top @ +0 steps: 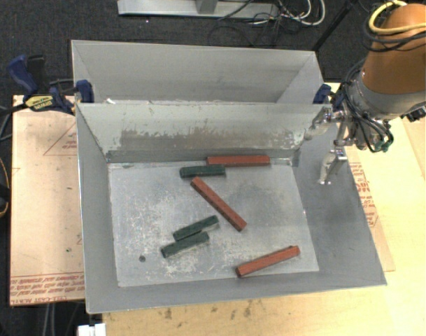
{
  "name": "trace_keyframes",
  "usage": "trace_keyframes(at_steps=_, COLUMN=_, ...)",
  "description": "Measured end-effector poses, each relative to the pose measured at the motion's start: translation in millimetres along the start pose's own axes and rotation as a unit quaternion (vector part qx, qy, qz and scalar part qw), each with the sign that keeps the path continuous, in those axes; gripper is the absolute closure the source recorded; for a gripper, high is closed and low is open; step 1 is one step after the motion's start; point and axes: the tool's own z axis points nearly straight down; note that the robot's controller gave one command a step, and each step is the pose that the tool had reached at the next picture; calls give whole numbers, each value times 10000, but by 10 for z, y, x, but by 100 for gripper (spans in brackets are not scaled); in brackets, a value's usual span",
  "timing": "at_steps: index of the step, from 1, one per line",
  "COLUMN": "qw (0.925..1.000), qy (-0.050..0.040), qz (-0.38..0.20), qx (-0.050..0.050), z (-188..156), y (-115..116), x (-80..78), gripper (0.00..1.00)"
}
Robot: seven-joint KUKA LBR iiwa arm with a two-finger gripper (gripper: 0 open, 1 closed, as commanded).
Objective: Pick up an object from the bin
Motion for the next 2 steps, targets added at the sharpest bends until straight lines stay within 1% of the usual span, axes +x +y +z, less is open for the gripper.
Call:
trace_keyframes(at_steps=1, qw=10000, qy=-16, qz=23, qx=3, z=301, y=54, x=515, gripper=0)
trace_keyframes(at_steps=2, qw=9992, qy=-26, qz=-402, qx=10, z=913, y=227, x=417, gripper=0)
